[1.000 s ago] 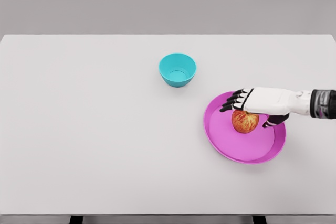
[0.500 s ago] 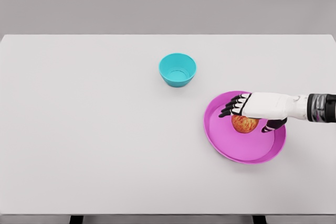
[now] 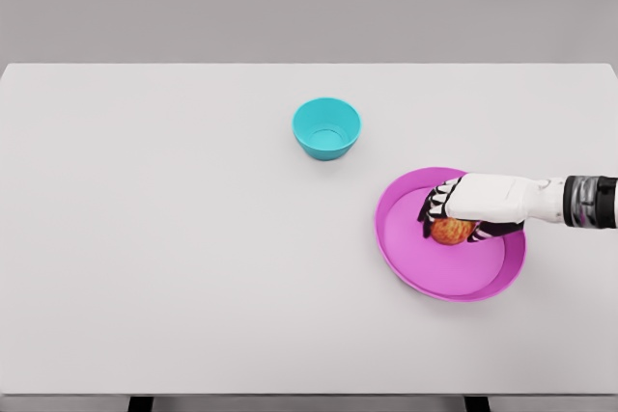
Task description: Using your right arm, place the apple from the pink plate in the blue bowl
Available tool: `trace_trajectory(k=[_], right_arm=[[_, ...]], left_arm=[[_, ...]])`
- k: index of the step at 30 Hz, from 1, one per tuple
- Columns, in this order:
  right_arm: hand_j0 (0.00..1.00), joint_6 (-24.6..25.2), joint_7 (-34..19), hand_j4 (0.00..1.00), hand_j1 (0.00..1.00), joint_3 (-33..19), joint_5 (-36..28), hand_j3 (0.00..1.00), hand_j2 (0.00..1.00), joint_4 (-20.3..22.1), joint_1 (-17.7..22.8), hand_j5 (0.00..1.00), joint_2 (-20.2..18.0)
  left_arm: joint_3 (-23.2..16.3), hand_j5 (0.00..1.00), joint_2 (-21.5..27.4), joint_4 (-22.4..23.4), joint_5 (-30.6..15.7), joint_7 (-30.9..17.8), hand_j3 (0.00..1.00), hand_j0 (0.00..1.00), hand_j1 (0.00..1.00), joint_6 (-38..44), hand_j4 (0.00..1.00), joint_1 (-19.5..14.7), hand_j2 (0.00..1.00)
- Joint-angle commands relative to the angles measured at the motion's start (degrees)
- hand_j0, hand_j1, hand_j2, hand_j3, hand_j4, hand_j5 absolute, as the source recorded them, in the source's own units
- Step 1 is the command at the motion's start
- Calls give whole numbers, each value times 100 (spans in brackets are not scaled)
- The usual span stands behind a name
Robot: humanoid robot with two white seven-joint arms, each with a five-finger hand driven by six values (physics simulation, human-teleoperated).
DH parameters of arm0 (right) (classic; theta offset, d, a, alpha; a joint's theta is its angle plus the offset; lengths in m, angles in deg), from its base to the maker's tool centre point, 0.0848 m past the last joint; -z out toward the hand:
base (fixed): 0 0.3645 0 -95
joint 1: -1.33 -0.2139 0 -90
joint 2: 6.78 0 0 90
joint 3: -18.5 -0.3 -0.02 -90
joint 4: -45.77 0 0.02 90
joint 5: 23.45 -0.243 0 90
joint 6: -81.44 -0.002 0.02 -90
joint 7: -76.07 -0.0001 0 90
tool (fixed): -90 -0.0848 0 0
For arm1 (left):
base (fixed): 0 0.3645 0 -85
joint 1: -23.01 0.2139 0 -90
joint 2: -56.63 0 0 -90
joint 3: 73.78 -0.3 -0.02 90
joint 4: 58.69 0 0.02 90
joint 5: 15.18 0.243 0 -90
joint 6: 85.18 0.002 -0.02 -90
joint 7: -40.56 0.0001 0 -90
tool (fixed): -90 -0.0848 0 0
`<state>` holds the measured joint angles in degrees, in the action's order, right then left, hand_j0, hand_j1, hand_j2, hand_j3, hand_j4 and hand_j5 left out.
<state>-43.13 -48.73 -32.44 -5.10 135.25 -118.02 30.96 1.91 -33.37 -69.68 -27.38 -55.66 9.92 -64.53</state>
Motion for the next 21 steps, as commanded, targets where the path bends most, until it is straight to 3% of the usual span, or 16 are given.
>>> trace_trajectory(k=[1,15,21], right_arm=[[49,-44,-20,49,49,22,81,49,49,9,-9,49,-3],[46,-44,-20,46,46,-31,81,46,46,-53,-351,46,59],[46,-44,-20,46,46,-31,81,46,46,-404,-703,46,269]], left_arm=[[-1,100,0,0,-2,-1,100,100,100,0,100,9,100],[-1,100,0,0,-2,-1,100,100,100,0,100,9,100],[-1,100,0,0,-2,-1,100,100,100,0,100,9,100]])
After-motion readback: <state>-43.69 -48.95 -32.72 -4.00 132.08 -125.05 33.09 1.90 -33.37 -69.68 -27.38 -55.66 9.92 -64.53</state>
